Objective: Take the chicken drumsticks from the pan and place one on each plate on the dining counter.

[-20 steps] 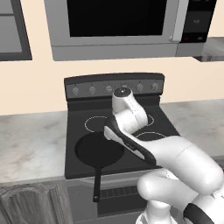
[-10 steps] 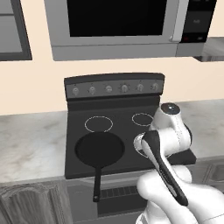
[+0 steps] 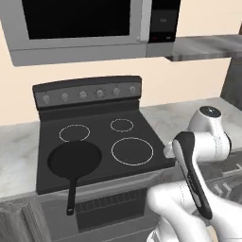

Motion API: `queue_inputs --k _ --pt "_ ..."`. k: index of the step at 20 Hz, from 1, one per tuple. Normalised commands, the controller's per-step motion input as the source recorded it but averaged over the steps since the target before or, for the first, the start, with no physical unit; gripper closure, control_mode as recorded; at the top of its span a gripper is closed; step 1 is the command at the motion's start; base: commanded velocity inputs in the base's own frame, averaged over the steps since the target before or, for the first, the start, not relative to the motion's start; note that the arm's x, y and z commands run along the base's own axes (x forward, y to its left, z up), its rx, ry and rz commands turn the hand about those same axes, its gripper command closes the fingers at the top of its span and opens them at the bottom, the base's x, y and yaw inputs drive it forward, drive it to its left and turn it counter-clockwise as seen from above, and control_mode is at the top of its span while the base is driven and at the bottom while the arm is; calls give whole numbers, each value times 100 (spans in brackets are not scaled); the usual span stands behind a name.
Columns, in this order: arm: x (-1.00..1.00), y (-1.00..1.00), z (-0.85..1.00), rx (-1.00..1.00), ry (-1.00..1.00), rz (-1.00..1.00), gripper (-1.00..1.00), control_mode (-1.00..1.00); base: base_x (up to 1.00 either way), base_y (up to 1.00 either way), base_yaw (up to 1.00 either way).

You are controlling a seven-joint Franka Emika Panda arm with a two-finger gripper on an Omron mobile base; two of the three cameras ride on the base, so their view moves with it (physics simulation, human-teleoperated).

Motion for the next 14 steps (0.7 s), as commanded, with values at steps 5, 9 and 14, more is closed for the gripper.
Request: queue_inputs --k 5,9,14 --pt "0 0 0 0 0 0 100 100 -32 -41 -56" --pt "0 0 0 0 0 0 100 100 -3 -17 -70" --pt "0 0 0 0 0 0 100 100 0 -3 -79"
